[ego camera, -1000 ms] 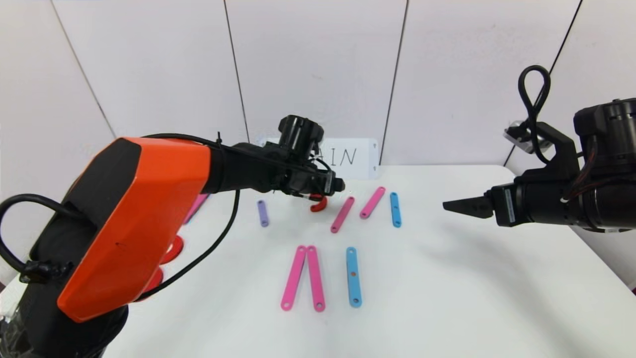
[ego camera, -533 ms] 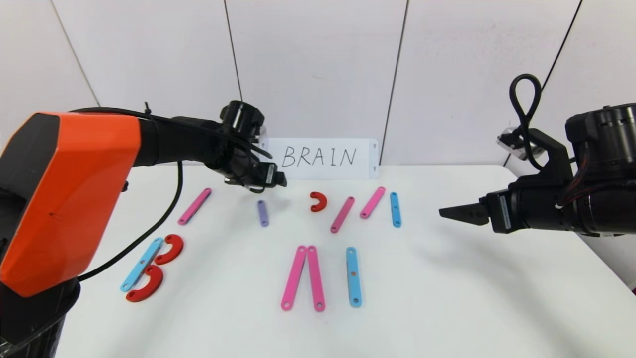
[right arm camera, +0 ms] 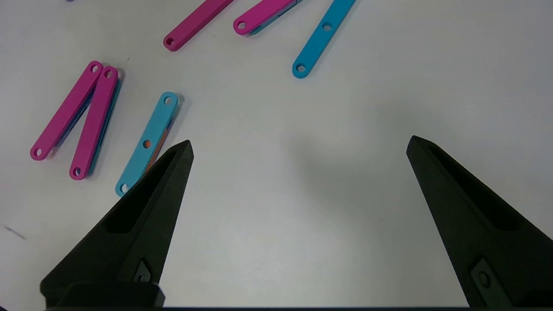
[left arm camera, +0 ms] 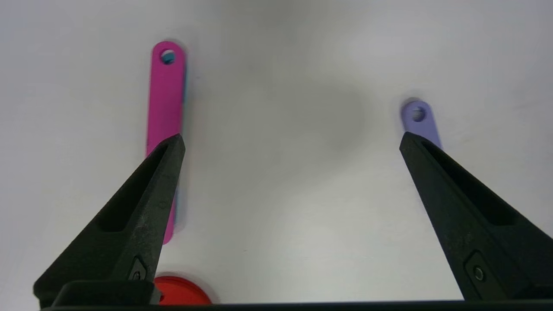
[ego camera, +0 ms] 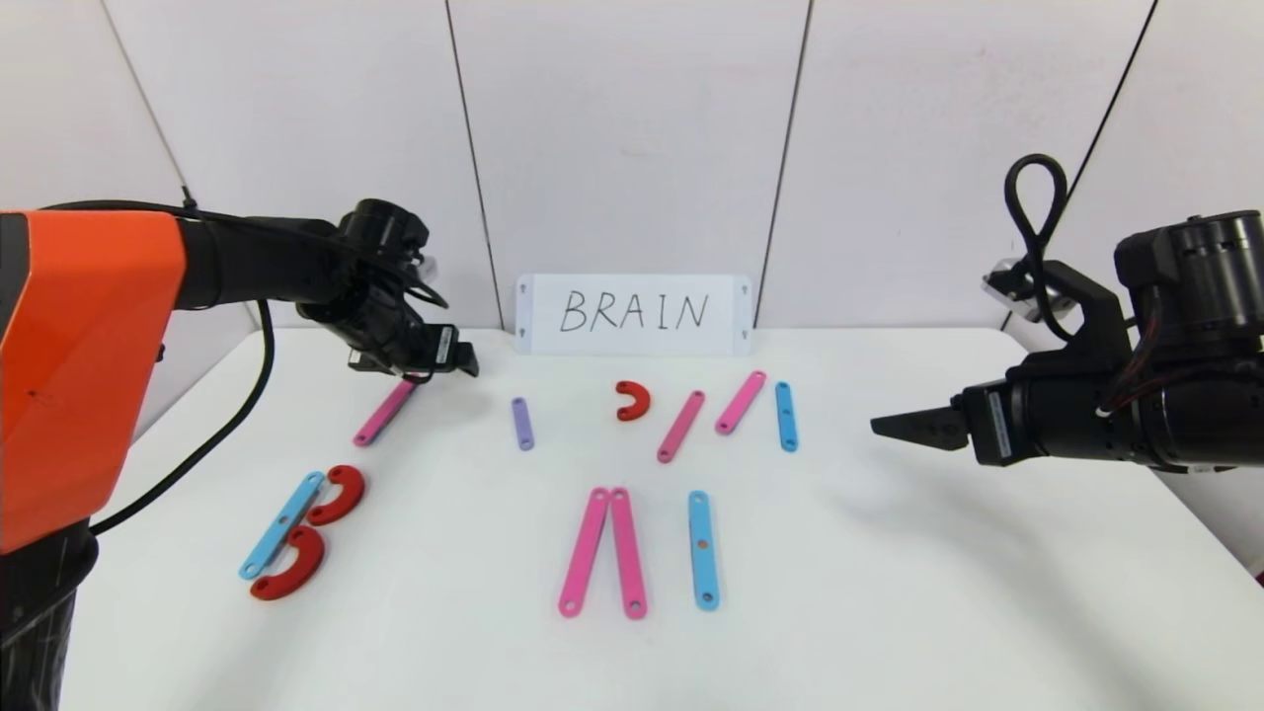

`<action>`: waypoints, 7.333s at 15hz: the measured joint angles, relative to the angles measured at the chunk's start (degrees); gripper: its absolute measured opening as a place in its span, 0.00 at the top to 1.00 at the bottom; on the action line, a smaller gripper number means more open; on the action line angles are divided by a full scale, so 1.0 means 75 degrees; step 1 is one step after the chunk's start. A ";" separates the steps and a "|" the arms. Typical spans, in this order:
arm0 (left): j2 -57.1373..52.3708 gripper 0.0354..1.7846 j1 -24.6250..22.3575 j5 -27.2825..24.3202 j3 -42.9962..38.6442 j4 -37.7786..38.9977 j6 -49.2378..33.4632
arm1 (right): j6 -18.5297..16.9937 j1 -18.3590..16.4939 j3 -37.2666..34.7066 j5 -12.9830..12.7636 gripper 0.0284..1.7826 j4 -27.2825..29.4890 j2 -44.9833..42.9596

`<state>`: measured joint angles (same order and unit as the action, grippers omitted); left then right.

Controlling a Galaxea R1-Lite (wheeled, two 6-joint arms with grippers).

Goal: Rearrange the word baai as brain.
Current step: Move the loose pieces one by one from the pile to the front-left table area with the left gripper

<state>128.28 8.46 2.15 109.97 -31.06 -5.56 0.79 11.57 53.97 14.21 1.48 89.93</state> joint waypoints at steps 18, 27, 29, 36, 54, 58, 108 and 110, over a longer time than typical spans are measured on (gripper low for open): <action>0.0790 0.03 -0.1237 -0.0062 0.0052 -0.0426 0.0536 | -0.0011 -0.0010 0.0000 -0.0015 0.03 -0.0013 0.0075; 0.1006 0.64 -0.1204 -0.0059 0.0323 -0.0445 0.0510 | -0.0003 -0.0010 -0.0015 -0.0024 0.03 -0.0010 0.0112; 0.1008 0.79 -0.1208 -0.0052 0.0325 -0.0455 0.0502 | -0.0003 -0.0010 -0.0015 -0.0024 0.03 -0.0010 0.0112; 0.0783 0.84 -0.1190 -0.0052 0.0215 -0.0595 0.0455 | -0.0007 0.0000 -0.0015 -0.0024 0.03 -0.0010 0.0154; -0.2698 0.84 0.0470 -0.0003 -0.5031 0.0481 -0.0798 | -0.0037 0.0059 -0.0341 -0.0122 0.03 -0.1034 0.0351; -0.2701 0.84 0.0826 0.0015 -0.5557 0.0813 -0.0941 | -0.0041 0.0055 -0.0341 -0.0128 0.03 -0.1042 0.0379; 0.0059 0.02 0.2918 0.1326 0.0375 0.0471 -0.1364 | -0.0065 0.0088 -0.0437 -0.0335 0.03 -0.1071 0.0254; 0.0333 0.02 0.3025 0.1388 0.0437 0.0709 -0.1364 | -0.0062 0.0093 -0.0452 -0.0333 0.03 -0.1078 0.0210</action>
<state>130.78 31.15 12.56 113.25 -25.75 -15.79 0.33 12.26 50.58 11.72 -6.61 91.50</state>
